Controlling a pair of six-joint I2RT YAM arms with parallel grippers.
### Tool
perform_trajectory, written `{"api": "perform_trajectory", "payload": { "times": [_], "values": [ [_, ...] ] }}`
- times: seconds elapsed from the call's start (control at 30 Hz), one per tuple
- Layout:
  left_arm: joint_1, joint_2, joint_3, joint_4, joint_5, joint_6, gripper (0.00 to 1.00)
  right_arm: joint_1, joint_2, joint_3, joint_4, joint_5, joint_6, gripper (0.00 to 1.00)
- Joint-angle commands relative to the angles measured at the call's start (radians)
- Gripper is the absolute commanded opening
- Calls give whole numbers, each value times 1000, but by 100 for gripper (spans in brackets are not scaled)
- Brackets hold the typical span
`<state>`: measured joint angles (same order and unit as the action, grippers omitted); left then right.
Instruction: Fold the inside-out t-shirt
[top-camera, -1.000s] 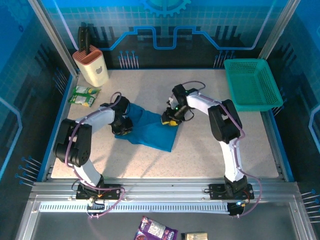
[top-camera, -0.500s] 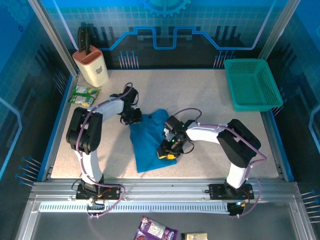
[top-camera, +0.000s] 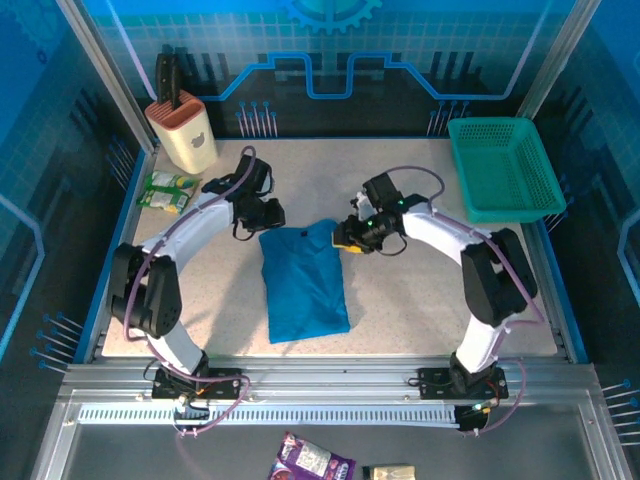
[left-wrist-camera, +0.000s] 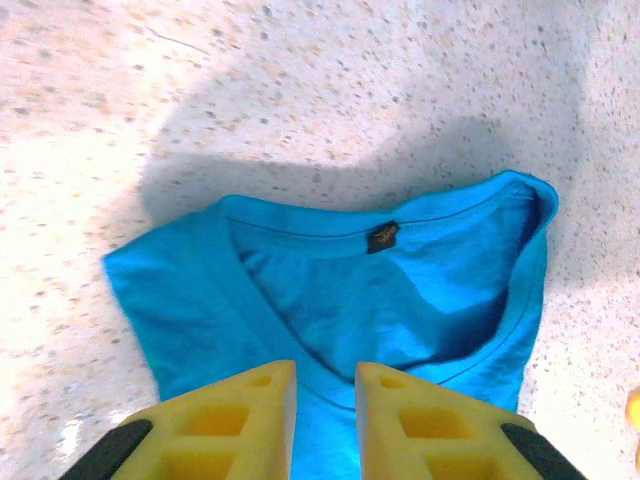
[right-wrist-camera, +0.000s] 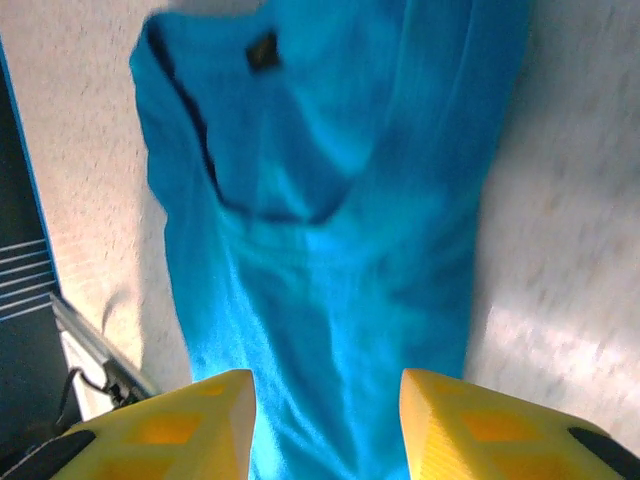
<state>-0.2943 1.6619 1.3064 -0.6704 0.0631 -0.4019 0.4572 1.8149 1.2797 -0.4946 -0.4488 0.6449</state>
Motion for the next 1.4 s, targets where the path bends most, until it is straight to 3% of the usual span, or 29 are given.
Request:
{"api": "perform_trajectory", "payload": {
  "times": [0.0, 0.2, 0.37, 0.47, 0.77, 1.07, 1.37],
  "values": [
    [14, 4, -96, -86, -43, -45, 24, -15, 133, 117, -109, 27, -112, 42],
    [24, 57, -206, 36, 44, -64, 23, -14, 315, 291, -143, 20, -142, 32],
    [39, 166, -194, 10, -48, -60, 19, -20, 375, 368, -229, 209, -148, 19],
    [45, 182, -184, 3, -88, -47, 17, -36, 363, 373, -248, 234, -150, 17],
    [66, 130, -170, 37, -53, -58, 20, -40, 191, 186, -157, 62, -132, 36],
    [87, 71, -184, -13, -65, -71, 26, -8, 208, 91, -33, -18, -81, 49],
    [185, 69, -256, 90, 165, -59, 37, 11, 271, 118, -1, -55, -51, 54]
  ]
}}
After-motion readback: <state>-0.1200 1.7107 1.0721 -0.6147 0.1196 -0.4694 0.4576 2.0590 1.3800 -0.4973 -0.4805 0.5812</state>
